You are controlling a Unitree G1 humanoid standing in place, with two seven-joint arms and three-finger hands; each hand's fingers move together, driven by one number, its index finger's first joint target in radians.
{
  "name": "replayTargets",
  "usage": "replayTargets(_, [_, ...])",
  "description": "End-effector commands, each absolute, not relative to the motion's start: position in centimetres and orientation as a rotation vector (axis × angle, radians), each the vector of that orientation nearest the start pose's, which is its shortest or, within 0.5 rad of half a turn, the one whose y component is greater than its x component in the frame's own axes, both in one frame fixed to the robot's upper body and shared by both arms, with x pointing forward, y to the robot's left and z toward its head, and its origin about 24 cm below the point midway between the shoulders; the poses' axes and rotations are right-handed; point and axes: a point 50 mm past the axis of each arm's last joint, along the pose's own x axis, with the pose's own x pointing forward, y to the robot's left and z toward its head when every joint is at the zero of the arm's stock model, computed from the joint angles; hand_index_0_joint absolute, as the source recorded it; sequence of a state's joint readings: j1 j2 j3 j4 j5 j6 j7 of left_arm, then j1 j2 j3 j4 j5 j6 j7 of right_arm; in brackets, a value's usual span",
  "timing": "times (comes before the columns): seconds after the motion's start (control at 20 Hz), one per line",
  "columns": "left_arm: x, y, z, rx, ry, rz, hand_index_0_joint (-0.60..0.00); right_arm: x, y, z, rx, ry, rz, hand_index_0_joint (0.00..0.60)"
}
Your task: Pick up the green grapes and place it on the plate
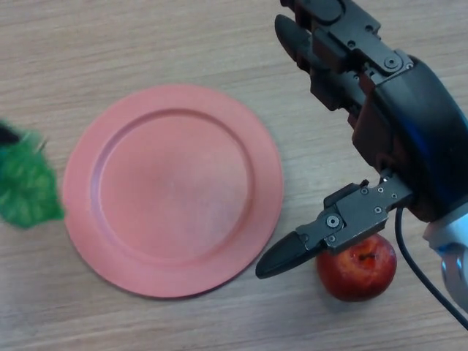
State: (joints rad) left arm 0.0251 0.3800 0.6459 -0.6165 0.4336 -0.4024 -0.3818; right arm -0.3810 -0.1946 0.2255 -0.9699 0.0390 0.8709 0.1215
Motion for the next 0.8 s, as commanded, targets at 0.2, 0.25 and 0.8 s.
replayTargets(0.2, [16.2,22.3,25.1,1.281,-0.914,0.141,-0.600,19.5,-9.7,25.8,-0.221,-0.635,0.425,0.000])
replayTargets(0.25, [16.3,22.2,25.2,1.279,-0.922,0.144,-0.600,19.5,-9.8,25.8,-0.221,-0.636,0.424,0.000])
replayTargets(0.8, [16.5,22.5,26.1,1.130,-0.934,0.208,0.000,19.8,-9.6,25.8,-0.244,-0.637,0.422,0.000])
